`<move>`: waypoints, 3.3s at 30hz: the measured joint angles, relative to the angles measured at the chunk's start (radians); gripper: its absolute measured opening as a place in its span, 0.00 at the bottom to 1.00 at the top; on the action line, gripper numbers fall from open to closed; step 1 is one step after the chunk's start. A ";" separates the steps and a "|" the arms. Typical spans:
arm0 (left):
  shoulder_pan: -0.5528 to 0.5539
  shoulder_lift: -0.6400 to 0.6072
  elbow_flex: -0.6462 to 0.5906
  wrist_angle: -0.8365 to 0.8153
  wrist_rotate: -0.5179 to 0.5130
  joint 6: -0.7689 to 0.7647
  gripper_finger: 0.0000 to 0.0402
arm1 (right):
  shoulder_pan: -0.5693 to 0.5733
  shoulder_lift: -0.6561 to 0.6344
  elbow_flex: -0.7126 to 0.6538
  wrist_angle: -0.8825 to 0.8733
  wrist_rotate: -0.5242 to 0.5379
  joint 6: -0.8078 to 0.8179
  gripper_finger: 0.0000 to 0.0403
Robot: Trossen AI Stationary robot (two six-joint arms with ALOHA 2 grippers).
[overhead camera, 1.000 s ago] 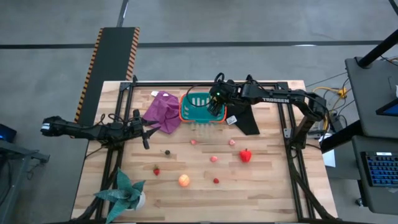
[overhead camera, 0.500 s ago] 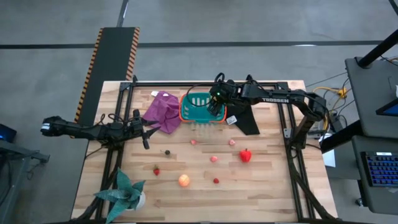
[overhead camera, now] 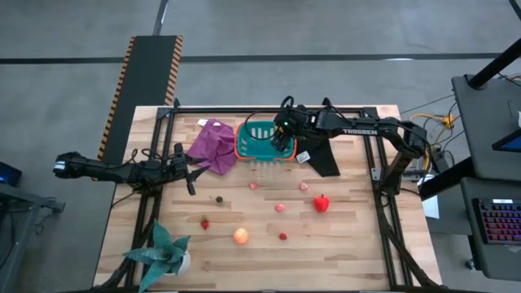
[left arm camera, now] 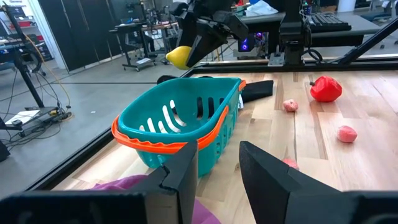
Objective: Pick and placing Produce into tupperware
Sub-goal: Put the yellow lemon into the blue bin
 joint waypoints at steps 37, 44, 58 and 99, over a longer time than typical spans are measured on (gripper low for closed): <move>0.000 0.003 0.000 -0.002 0.000 0.000 0.26 | -0.028 0.146 0.009 0.029 -0.051 -0.024 0.49; 0.000 0.002 0.000 -0.002 0.000 0.000 0.26 | -0.028 0.146 0.008 0.062 -0.054 -0.028 0.49; 0.000 0.009 0.000 -0.002 0.000 0.000 0.26 | -0.028 0.146 0.006 0.091 -0.074 -0.046 0.49; 0.000 0.035 0.000 -0.002 0.000 -0.001 0.26 | -0.028 0.215 0.129 0.011 -0.069 -0.071 0.49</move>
